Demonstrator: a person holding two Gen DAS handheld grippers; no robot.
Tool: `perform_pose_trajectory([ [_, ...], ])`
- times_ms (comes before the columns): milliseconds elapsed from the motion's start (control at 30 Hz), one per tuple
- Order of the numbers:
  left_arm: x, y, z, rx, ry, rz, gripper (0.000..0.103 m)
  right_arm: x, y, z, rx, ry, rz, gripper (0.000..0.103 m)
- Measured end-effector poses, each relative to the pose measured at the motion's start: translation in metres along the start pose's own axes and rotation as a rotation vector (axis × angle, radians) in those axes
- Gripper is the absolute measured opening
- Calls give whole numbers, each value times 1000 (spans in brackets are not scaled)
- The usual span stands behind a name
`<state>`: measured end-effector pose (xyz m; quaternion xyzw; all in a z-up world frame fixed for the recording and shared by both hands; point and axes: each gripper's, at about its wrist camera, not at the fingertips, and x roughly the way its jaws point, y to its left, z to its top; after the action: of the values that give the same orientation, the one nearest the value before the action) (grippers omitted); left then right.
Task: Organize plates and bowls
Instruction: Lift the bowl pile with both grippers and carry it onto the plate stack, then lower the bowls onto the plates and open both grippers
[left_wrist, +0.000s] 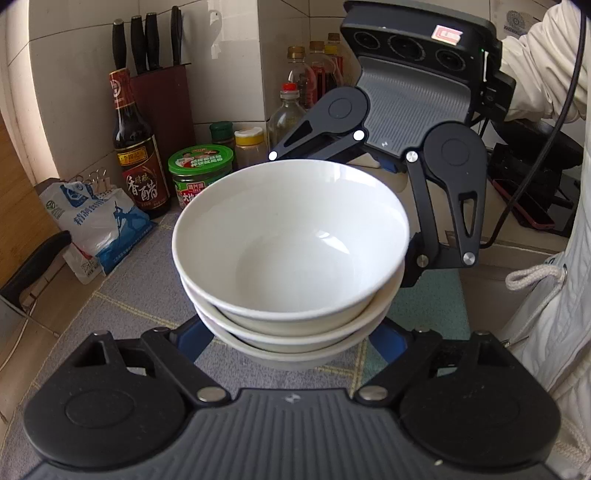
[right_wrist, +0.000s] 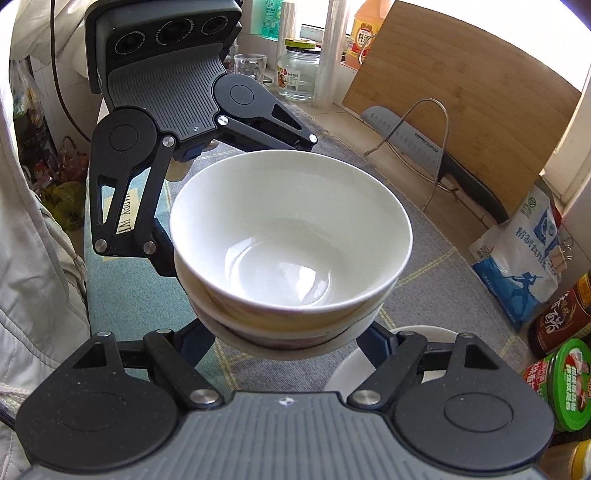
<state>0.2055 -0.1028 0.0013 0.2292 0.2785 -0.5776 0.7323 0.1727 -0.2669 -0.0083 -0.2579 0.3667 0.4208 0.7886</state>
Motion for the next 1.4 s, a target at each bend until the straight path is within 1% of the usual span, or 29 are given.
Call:
perform_pose_trajectory([
  [167, 32, 3, 27, 27, -5, 0, 90, -15, -28, -24, 11, 5, -27, 86],
  [300, 57, 7, 41, 46, -5, -8, 90, -22, -46, -43, 31, 15, -48, 86],
  [500, 88, 10, 51, 44, 12, -30, 90, -24, -61, -68, 56, 38, -59, 86],
  [633, 100, 12, 54, 45, 21, -33, 90, -26, -68, -79, 67, 47, -62, 86],
  [1000, 116, 19, 58, 28, 32, -28, 90, -21, -79, -88, 88, 47, -76, 85],
  [1200, 116, 23, 56, 7, 30, -32, 90, -23, -77, -89, 80, 48, -93, 85],
  [1267, 115, 21, 54, 14, 23, -21, 90, -22, -76, -88, 77, 50, -102, 85],
  [1300, 115, 20, 54, 14, 17, -16, 91, -22, -77, -88, 84, 52, -103, 85],
  [1367, 111, 20, 53, 10, -6, -3, 96, -23, -79, -90, 120, 42, -97, 87],
  [1400, 109, 20, 53, 10, -16, 6, 102, -23, -80, -90, 141, 39, -91, 89],
])
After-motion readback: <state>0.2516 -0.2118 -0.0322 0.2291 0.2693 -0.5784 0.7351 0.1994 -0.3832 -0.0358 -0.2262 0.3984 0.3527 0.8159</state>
